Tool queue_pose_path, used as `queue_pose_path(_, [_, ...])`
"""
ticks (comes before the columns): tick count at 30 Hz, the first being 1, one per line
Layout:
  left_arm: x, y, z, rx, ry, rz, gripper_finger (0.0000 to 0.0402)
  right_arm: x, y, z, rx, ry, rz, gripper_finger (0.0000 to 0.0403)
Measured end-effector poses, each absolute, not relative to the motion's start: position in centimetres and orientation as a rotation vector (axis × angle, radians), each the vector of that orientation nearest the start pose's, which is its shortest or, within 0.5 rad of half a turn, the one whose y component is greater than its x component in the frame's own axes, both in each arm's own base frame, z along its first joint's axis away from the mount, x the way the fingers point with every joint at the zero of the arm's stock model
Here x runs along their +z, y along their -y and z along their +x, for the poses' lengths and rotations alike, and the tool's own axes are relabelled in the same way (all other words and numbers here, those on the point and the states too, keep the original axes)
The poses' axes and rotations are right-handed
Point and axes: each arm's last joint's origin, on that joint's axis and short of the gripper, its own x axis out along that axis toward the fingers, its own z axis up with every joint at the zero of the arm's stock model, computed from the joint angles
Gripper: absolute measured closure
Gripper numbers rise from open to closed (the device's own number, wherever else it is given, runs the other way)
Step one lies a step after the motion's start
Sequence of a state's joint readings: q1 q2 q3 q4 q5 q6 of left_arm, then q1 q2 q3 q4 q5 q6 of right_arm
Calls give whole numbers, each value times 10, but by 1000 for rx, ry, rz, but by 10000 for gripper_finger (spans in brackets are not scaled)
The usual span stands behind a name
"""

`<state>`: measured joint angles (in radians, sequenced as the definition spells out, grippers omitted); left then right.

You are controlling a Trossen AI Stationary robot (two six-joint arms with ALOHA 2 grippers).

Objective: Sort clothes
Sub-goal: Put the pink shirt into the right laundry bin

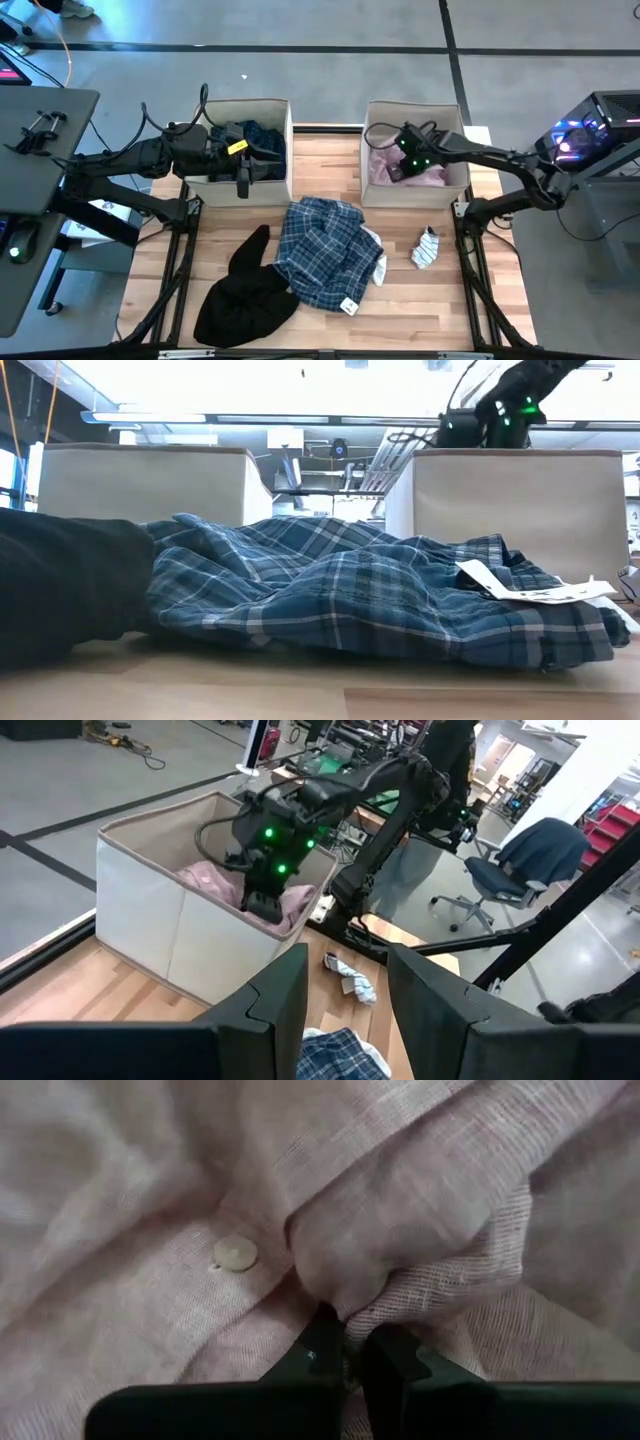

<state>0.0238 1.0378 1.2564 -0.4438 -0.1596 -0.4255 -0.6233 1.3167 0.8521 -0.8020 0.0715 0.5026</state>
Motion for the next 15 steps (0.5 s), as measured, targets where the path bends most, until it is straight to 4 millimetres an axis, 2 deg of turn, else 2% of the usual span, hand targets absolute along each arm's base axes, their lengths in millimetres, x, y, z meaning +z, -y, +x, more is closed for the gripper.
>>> queue_pose_path(5, [421,-10,206,230,-181,-426,275,189,134,178,-953,-1034,864,395])
queue_pose_path(8, [421,-10,206,230,-181,-426,275,183,133,176,-964,-1032,879,384])
queue_pose_path(11, [421,-10,206,230,-181,-426,275,182,133,175,-965,-1037,880,354])
queue_pose_path(15, [421,-10,206,230,-181,-426,275,185,133,176,-965,-1041,881,294])
